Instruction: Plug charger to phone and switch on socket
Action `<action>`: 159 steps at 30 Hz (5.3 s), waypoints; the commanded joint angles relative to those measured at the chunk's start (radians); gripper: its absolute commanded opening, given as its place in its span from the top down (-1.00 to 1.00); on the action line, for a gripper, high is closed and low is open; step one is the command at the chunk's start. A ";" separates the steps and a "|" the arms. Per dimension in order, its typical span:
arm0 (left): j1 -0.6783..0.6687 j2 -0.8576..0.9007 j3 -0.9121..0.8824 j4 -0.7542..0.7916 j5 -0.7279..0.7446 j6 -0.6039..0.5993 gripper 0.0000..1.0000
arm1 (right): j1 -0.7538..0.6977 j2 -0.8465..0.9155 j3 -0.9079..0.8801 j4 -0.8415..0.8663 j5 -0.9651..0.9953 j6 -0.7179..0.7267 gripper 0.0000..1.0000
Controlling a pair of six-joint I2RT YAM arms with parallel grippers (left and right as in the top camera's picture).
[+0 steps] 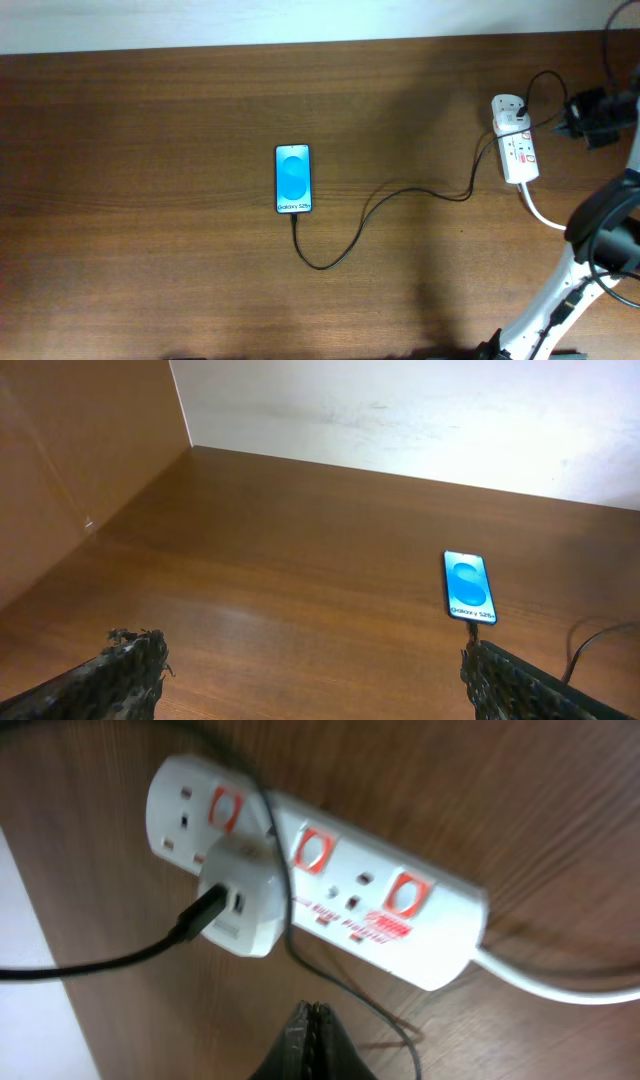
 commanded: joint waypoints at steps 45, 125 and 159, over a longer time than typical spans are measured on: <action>0.005 -0.011 0.000 -0.002 0.007 0.009 -0.99 | 0.098 0.217 0.012 0.158 0.104 0.129 0.91; 0.098 -0.163 0.131 -0.034 0.003 0.009 -0.99 | -0.020 -0.886 0.502 0.076 -0.076 0.188 0.91; -0.014 -0.162 -0.394 0.500 0.247 0.128 -0.99 | -0.020 -1.010 0.409 -0.026 -0.178 0.128 0.74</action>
